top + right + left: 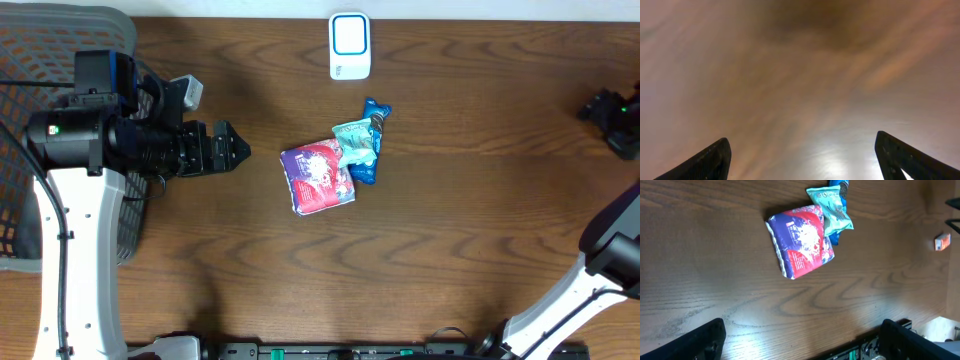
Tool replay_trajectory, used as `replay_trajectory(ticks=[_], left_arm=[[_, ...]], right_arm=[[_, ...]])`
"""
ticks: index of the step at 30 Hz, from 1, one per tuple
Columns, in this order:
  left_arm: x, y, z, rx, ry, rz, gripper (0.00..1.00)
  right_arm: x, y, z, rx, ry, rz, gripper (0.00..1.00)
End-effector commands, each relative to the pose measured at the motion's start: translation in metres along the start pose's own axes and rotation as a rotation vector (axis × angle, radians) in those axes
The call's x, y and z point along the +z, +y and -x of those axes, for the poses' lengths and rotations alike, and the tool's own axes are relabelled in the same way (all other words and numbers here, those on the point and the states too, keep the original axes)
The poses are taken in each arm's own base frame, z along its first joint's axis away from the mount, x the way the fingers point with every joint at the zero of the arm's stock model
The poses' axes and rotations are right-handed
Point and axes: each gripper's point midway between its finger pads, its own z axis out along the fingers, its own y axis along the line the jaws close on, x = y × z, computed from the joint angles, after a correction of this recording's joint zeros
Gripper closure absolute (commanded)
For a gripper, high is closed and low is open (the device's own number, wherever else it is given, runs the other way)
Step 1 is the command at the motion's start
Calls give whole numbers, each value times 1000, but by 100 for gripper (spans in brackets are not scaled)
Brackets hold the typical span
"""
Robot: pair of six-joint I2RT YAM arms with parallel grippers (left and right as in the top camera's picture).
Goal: Scan the item barcode
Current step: 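Move the orange box to the table's right edge and release it, then reach the right gripper to the blue Oreo pack and grasp it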
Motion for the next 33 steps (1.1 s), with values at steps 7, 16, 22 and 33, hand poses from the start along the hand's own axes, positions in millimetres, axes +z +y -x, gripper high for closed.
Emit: replay_trajectory(ticks=[7, 16, 22, 33], left_arm=[[2, 2, -2, 6, 11, 9, 2], [2, 2, -2, 6, 11, 9, 2], [2, 2, -2, 6, 11, 9, 2], [2, 2, -2, 6, 11, 9, 2]], right_arm=[[-14, 167, -92, -267, 275, 572, 14], [-22, 246, -217, -611, 508, 612, 16], [8, 251, -242, -602, 454, 291, 17], [52, 279, -297, -538, 428, 367, 34]])
